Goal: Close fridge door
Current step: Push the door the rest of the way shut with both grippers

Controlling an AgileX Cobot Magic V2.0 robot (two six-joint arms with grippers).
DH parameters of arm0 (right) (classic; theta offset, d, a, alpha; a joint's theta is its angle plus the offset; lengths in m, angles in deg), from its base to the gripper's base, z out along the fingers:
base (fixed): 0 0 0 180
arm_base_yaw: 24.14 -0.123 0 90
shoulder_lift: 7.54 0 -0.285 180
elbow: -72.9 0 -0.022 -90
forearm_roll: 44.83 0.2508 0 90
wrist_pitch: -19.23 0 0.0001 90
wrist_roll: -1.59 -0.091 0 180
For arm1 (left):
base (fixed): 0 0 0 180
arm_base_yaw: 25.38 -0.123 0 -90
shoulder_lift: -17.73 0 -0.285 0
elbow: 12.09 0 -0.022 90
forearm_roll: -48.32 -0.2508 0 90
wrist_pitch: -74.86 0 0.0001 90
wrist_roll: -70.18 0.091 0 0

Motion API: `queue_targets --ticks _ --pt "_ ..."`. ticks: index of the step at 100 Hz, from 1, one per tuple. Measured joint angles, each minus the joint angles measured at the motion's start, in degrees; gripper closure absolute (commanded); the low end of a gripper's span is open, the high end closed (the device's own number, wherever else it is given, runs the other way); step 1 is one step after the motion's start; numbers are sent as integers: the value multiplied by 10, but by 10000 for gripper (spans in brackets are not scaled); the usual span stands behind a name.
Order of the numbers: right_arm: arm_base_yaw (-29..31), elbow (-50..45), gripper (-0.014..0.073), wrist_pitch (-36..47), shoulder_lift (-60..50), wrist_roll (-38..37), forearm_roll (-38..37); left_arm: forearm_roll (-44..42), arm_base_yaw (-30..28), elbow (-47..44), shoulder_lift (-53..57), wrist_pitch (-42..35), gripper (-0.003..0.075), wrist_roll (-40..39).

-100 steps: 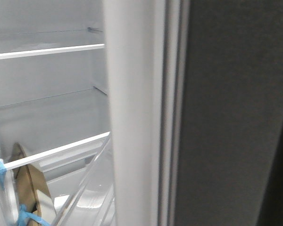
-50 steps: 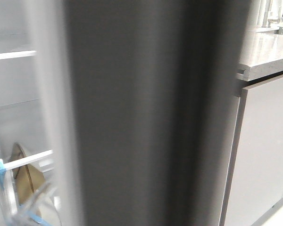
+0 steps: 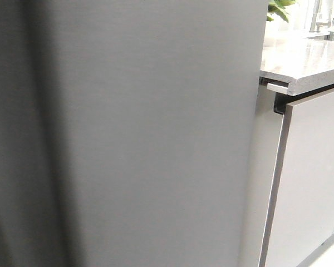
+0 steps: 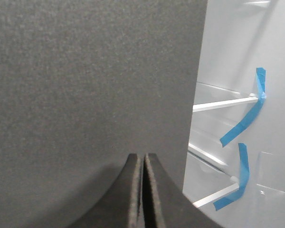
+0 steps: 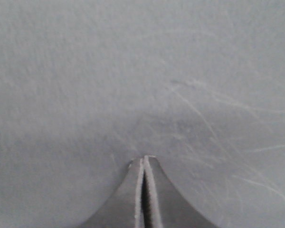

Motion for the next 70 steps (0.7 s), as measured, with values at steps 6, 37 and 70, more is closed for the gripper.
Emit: queue_targets --ticks 6,37,70 --pt "-7 1 670 10 13 0 0 0 0 0 0 0 741 0" --pt "-10 79 670 8 98 0 -1 0 0 0 0 0 741 0" --pt "-10 165 670 -29 176 1 -16 0 0 0 0 0 741 0"
